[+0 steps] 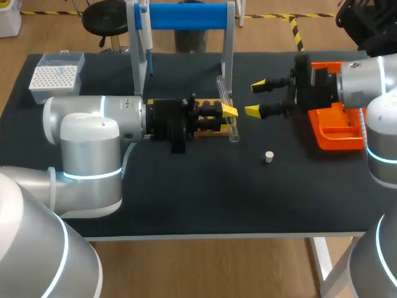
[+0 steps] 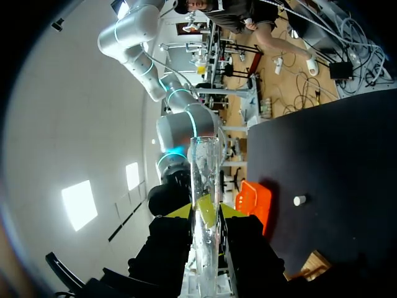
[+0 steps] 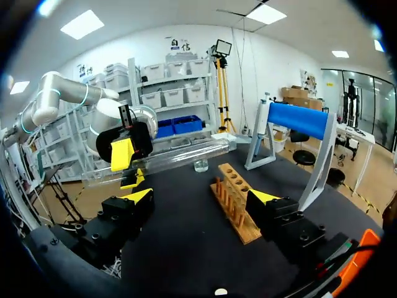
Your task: Invert the test tube, pick up the pipette, mount the tip to pipette, aspirate from beaker and dispense into the tube, eject the tip, return the pipette, and cap with the stopper.
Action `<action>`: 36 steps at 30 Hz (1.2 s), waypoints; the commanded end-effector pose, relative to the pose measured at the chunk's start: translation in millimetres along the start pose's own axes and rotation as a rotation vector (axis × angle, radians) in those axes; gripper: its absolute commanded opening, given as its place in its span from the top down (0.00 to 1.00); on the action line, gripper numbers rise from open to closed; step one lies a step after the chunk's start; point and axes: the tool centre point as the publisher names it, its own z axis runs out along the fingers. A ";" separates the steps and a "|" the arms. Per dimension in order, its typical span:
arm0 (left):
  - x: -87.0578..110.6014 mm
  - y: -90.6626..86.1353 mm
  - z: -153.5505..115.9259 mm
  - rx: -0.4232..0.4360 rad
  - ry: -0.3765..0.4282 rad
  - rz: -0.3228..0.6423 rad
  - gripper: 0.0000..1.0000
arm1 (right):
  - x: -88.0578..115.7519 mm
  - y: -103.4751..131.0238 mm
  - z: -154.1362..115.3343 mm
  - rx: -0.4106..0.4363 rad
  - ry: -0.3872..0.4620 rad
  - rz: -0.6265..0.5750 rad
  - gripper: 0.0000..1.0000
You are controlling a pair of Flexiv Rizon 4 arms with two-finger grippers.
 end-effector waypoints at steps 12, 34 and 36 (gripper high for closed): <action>-32.2 32.8 -19.7 0.096 0.145 -0.889 1.00 | 4.6 -1.7 -1.0 -0.006 -0.023 0.000 0.00; -38.4 70.2 -51.5 0.064 0.112 -1.201 1.00 | 4.6 -1.7 -1.0 -0.006 -0.023 0.000 0.00; -40.4 76.1 -52.8 0.054 0.097 -1.235 1.00 | 4.6 -1.7 -1.0 -0.006 -0.023 0.000 0.00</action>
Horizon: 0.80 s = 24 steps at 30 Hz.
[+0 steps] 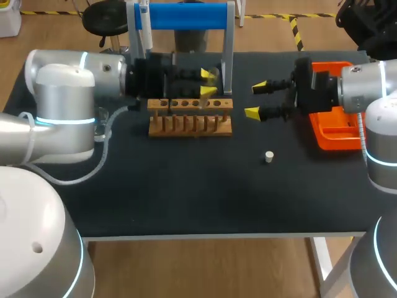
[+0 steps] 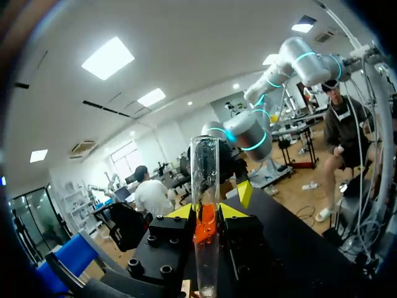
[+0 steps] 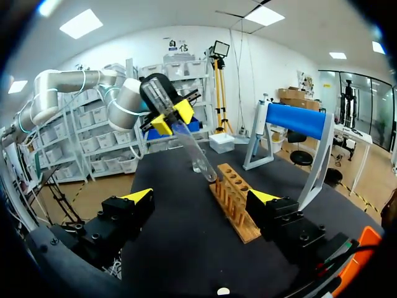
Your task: Invert the test tube, pick up the pipette, mount the tip to pipette, aspirate from beaker and dispense into the tube, eject the tip, return the pipette, and cap with the stopper.
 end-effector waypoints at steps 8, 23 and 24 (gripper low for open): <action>-26.8 4.4 -5.4 -0.001 -0.045 -0.124 1.00 | 1.1 -0.7 0.1 -0.003 -0.003 -0.001 0.00; -55.1 32.1 0.7 0.062 -0.126 -0.191 1.00 | 1.1 -0.7 0.1 -0.003 -0.003 -0.001 0.00; -56.6 33.3 0.4 0.059 -0.126 -0.189 1.00 | 1.1 -0.7 0.1 -0.003 -0.003 -0.001 0.00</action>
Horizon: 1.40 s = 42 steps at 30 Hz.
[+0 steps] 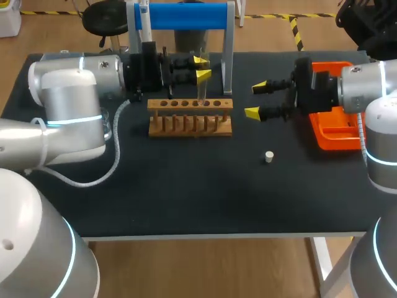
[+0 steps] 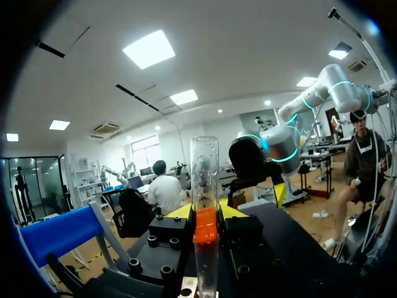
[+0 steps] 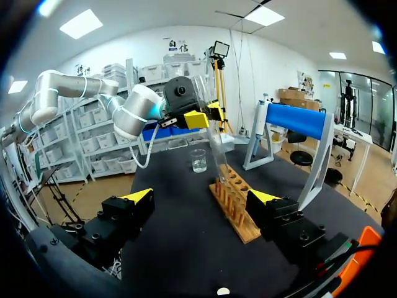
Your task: Invert the test tube, pick up the pipette, mount the tip to pipette, aspirate from beaker and dispense into the tube, eject the tip, return the pipette, and cap with the stopper.
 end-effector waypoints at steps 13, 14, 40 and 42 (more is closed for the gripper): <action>-25.8 13.9 -3.6 -0.013 0.006 -0.009 1.00 | 1.1 -0.5 0.2 -0.001 -0.003 -0.001 0.00; -25.6 13.9 -4.7 -0.013 0.005 -0.008 1.00 | 1.1 -0.5 0.2 -0.001 -0.003 -0.001 0.00; -24.7 13.2 -6.1 0.001 0.007 0.000 1.00 | 0.7 -3.9 3.1 0.010 -0.010 -0.012 0.00; -24.7 13.2 -6.1 0.001 0.007 0.000 1.00 | 0.6 -4.9 4.7 0.010 -0.010 -0.013 0.00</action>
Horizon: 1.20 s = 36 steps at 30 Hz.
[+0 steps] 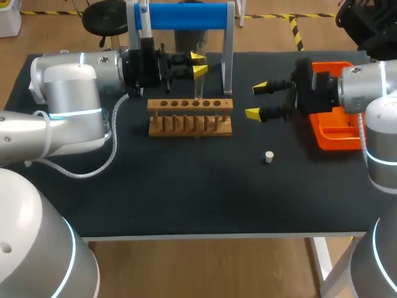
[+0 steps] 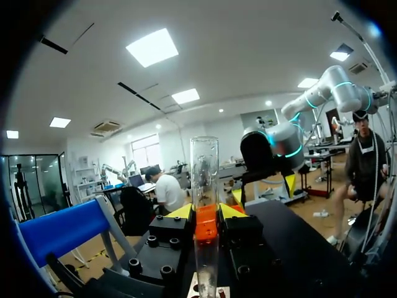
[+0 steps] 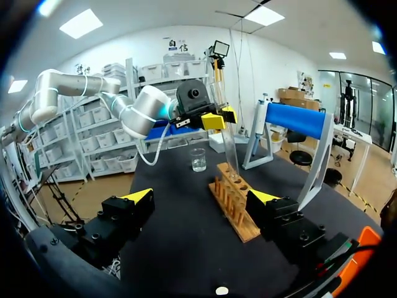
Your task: Invert the test tube, pick up the pipette, mount the tip to pipette, aspirate from beaker and dispense into the tube, eject the tip, return the pipette, and cap with the stopper.
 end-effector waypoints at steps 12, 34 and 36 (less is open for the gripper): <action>-0.1 0.0 -1.0 0.001 0.003 0.000 1.00 | -5.3 -13.4 24.9 -0.014 -0.031 -0.049 0.00; -0.1 0.0 -1.0 0.001 0.003 0.000 1.00 | -32.7 -47.7 75.3 -0.011 -0.143 -0.059 0.00; -0.1 0.0 -1.0 0.001 0.003 0.000 1.00 | -34.8 -48.6 77.1 -0.007 -0.153 -0.061 0.00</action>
